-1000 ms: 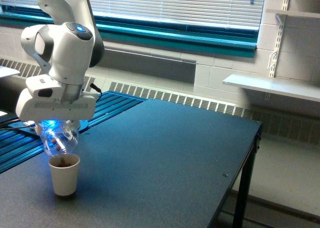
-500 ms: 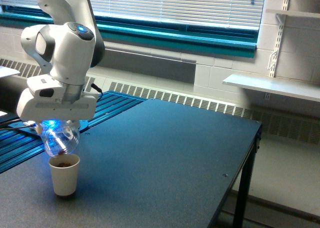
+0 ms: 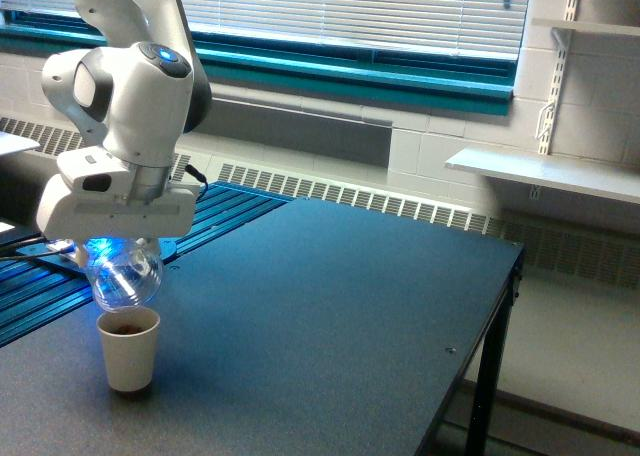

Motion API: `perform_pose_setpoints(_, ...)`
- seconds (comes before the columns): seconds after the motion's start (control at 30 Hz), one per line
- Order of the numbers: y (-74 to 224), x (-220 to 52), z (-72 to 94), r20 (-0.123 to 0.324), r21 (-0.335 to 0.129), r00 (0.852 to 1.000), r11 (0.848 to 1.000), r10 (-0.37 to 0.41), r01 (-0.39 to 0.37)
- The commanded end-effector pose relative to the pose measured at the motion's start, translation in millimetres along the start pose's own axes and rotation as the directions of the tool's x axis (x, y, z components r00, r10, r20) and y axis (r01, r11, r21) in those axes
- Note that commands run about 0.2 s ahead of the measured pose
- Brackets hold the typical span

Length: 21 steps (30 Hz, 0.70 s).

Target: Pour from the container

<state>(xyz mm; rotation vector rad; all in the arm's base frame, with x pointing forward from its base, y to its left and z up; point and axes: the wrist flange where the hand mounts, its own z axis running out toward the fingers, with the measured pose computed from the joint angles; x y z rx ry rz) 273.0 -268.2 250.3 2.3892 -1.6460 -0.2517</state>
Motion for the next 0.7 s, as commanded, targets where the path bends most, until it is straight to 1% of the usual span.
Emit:
perform_pose_setpoints(0.03,2.3,1.0,-8.3,-0.015,0.001,1.000,1.000,-0.001,0.001)
perform_pose_setpoints(0.3,8.7,3.4,-13.2,-0.036,0.000,0.999,1.000,0.011,-0.011)
perform_pose_setpoints(0.5,10.1,3.9,-17.2,-0.052,0.009,0.999,1.000,0.015,-0.014)
perform_pose_setpoints(0.7,13.6,4.3,-15.0,-0.062,0.002,0.998,1.000,0.019,-0.019)
